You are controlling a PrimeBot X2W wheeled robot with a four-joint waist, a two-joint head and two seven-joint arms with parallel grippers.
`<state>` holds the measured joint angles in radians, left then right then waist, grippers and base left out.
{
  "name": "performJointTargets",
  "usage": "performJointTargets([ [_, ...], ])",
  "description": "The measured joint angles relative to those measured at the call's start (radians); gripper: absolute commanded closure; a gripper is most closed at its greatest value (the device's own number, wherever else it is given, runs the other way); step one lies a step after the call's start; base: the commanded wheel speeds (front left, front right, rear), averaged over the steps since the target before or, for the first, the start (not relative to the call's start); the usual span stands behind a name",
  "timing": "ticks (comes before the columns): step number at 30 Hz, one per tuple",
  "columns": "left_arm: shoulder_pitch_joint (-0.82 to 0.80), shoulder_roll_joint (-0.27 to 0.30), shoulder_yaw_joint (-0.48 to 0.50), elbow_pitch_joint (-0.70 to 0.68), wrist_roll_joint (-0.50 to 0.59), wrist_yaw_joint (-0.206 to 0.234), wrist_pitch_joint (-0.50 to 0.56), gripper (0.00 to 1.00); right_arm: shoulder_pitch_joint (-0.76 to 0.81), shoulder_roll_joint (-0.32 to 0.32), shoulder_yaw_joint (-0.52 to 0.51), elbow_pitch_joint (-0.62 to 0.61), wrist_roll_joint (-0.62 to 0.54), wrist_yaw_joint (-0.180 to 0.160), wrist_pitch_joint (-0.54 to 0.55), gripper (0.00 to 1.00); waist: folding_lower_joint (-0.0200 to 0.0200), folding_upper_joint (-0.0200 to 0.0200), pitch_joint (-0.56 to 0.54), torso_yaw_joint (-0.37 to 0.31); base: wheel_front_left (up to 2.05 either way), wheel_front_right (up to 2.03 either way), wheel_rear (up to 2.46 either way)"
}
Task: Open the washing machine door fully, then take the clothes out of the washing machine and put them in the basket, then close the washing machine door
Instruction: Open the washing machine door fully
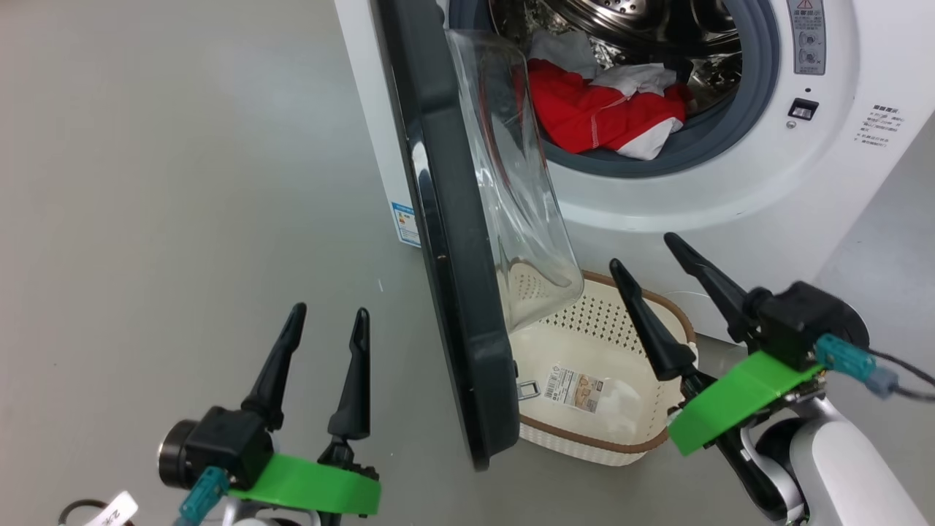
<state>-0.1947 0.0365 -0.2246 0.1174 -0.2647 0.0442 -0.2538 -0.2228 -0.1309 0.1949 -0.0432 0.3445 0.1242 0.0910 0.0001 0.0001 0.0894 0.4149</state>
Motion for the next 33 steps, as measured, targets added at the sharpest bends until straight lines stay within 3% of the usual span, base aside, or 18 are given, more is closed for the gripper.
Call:
performJointTargets([
  [7, 0.029, 0.002, 0.007, -0.021, 0.010, 0.001, 0.000, 0.00, 0.073, 0.048, -0.067, 0.014, -0.145, 0.000, -0.154, 0.00, -0.0001, 0.0000, -0.004, -0.006, 0.00, 0.00, 0.00],
  [14, 0.037, 0.003, 0.018, -0.040, 0.018, 0.009, 0.000, 0.00, 0.148, 0.075, -0.108, 0.016, -0.219, 0.000, -0.227, 0.00, 0.0000, -0.0001, -0.008, -0.014, 0.00, 0.00, 0.00],
  [28, 0.058, 0.003, 0.022, -0.036, 0.018, 0.009, 0.000, 0.00, 0.203, 0.078, -0.123, 0.020, -0.186, 0.000, -0.258, 0.00, 0.0000, 0.0000, -0.019, -0.017, 0.00, 0.00, 0.00],
  [29, 0.058, 0.003, 0.022, -0.034, 0.018, 0.009, 0.000, 0.15, 0.203, 0.078, -0.124, 0.020, -0.186, 0.000, -0.258, 0.00, -0.0001, 0.0000, -0.021, -0.017, 0.00, 0.00, 0.00],
  [31, 0.058, 0.003, 0.022, -0.033, 0.019, 0.009, 0.000, 0.98, 0.203, 0.078, -0.126, 0.021, -0.182, 0.000, -0.258, 0.00, 0.0000, 0.0000, -0.025, -0.017, 0.00, 0.00, 0.00],
  [33, 0.058, 0.003, 0.022, -0.033, 0.019, 0.009, 0.000, 1.00, 0.203, 0.078, -0.127, 0.021, -0.176, 0.000, -0.259, 0.00, 0.0000, 0.0000, -0.028, -0.018, 0.00, 0.00, 0.00],
])
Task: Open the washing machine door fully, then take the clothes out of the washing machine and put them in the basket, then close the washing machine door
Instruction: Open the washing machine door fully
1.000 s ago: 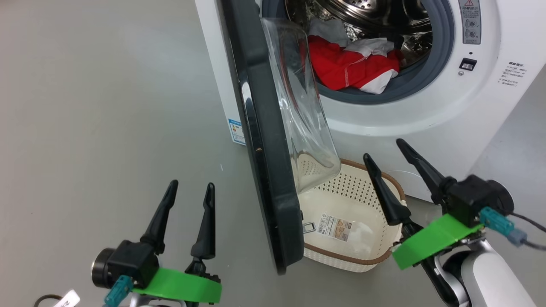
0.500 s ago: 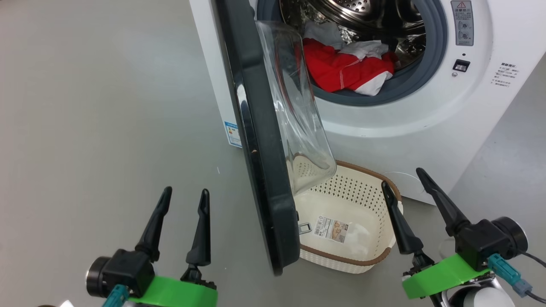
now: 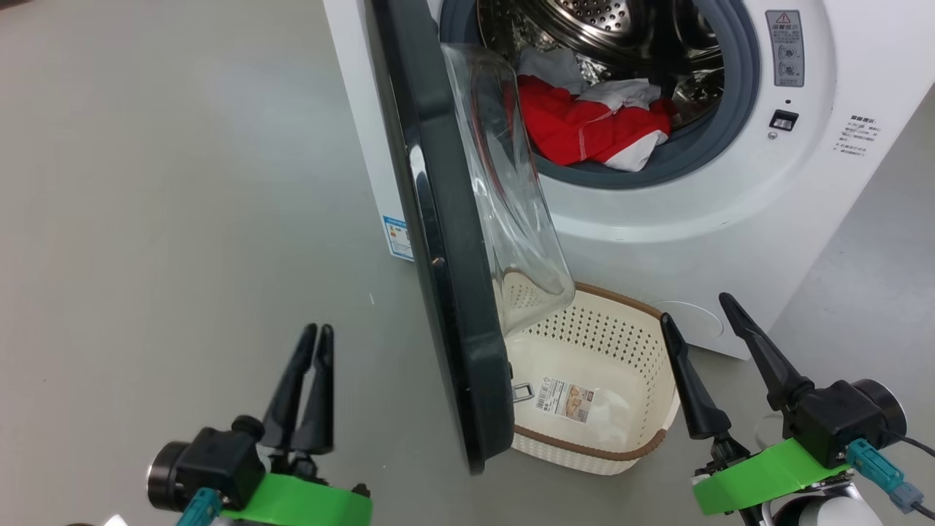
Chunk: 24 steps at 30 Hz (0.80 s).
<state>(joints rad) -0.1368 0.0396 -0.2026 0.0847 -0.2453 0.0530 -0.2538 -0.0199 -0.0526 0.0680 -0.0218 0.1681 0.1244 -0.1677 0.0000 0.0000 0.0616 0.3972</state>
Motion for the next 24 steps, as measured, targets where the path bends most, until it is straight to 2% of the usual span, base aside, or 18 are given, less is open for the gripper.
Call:
performJointTargets([
  [5, 0.000, 0.000, -0.001, -0.023, 0.009, -0.001, 0.000, 1.00, 0.000, 0.000, -0.002, 0.004, 0.002, 0.000, 0.000, 0.00, 0.0000, 0.0000, -0.002, 0.000, 0.00, 0.00, 0.00],
  [15, -0.017, 0.001, -0.033, -0.194, 0.057, -0.001, 0.000, 1.00, 0.001, 0.001, -0.007, 0.005, 0.016, 0.000, 0.000, 0.00, 0.0000, 0.0000, -0.008, -0.011, 0.00, 0.00, 0.00],
  [24, -0.071, 0.003, -0.120, -0.314, 0.119, -0.012, 0.000, 1.00, 0.001, 0.001, -0.010, 0.003, 0.017, 0.000, 0.000, 0.00, 0.0000, 0.0000, -0.003, -0.030, 0.00, 0.00, 0.00],
])
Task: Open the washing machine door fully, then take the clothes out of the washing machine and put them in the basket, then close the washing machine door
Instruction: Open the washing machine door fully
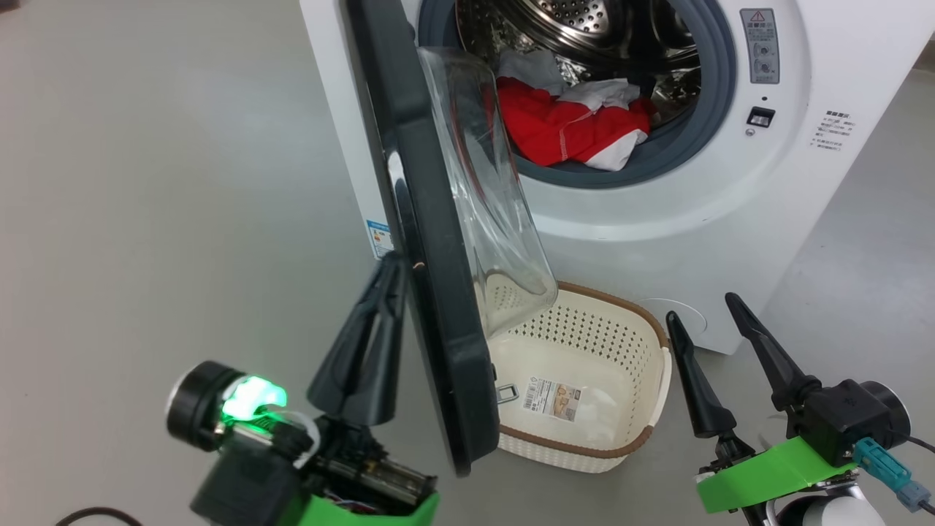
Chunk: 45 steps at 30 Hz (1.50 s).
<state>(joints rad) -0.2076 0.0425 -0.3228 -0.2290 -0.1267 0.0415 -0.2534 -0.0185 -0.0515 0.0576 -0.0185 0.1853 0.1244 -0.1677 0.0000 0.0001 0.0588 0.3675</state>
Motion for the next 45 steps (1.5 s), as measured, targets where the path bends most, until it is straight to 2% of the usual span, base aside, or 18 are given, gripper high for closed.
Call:
performJointTargets([
  [9, -0.042, 0.001, -0.157, -0.031, 0.008, -0.034, 0.061, 1.00, 0.000, 0.000, 0.000, 0.000, 0.003, 0.000, 0.000, 0.00, 0.0000, 0.0000, 0.014, -0.022, 0.00, 0.00, 0.00],
  [18, -0.042, 0.004, -0.258, 0.052, -0.026, -0.040, 0.159, 1.00, -0.002, 0.000, 0.000, -0.004, 0.003, 0.000, 0.000, 0.00, 0.0000, 0.0000, 0.034, -0.037, 0.00, 0.00, 0.00],
  [26, -0.041, 0.005, -0.260, 0.162, -0.033, 0.003, 0.217, 1.00, -0.003, 0.000, 0.000, -0.007, 0.007, 0.000, -0.006, 0.00, 0.0001, 0.0000, 0.045, -0.044, 0.00, 0.00, 0.00],
  [34, -0.042, 0.007, -0.226, 0.230, -0.031, 0.055, 0.217, 1.00, -0.005, 0.000, 0.003, -0.012, 0.007, 0.000, -0.005, 0.00, 0.0000, 0.0000, 0.056, -0.047, 0.00, 0.00, 0.00],
  [45, -0.040, 0.006, -0.224, 0.242, -0.025, 0.083, 0.216, 1.00, -0.005, 0.000, 0.003, -0.021, 0.007, 0.000, 0.002, 0.00, 0.0000, 0.0000, 0.052, -0.012, 0.00, 0.00, 0.00],
])
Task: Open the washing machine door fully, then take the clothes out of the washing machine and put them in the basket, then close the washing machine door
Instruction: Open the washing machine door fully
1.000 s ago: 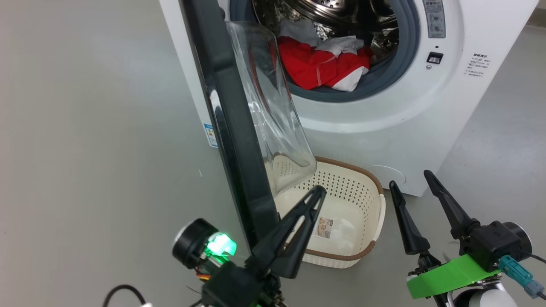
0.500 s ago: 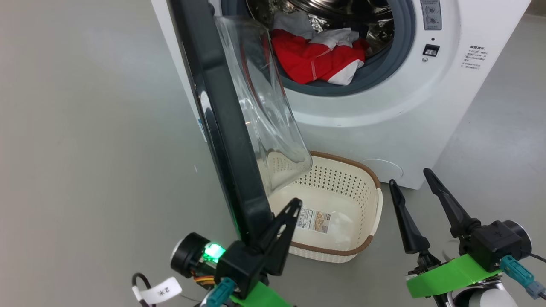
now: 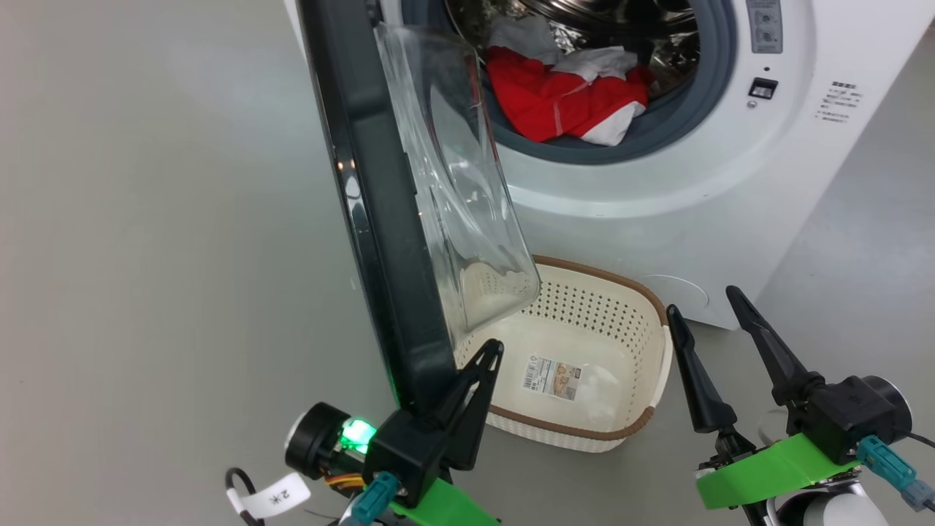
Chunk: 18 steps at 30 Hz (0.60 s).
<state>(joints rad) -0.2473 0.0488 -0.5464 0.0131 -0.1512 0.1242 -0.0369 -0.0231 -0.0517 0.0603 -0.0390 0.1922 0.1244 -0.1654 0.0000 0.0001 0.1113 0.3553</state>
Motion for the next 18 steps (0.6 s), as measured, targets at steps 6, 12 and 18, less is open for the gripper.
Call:
performJointTargets([
  [6, 0.003, 0.007, 0.018, -0.005, -0.001, 0.027, 0.000, 1.00, 0.000, 0.000, 0.007, -0.004, 0.000, 0.000, 0.005, 0.00, 0.0000, 0.0000, -0.011, 0.033, 0.00, 0.00, 0.00],
  [12, 0.025, 0.035, 0.052, -0.024, -0.001, 0.054, 0.009, 1.00, 0.002, 0.000, 0.013, -0.005, 0.000, 0.000, 0.012, 0.00, 0.0000, 0.0000, -0.022, 0.067, 0.00, 0.00, 0.00],
  [18, 0.044, 0.058, 0.072, -0.040, -0.001, 0.077, 0.019, 1.00, 0.002, 0.000, 0.016, -0.006, 0.000, 0.000, 0.013, 0.00, 0.0000, 0.0000, -0.027, 0.090, 0.00, 0.00, 0.00],
])
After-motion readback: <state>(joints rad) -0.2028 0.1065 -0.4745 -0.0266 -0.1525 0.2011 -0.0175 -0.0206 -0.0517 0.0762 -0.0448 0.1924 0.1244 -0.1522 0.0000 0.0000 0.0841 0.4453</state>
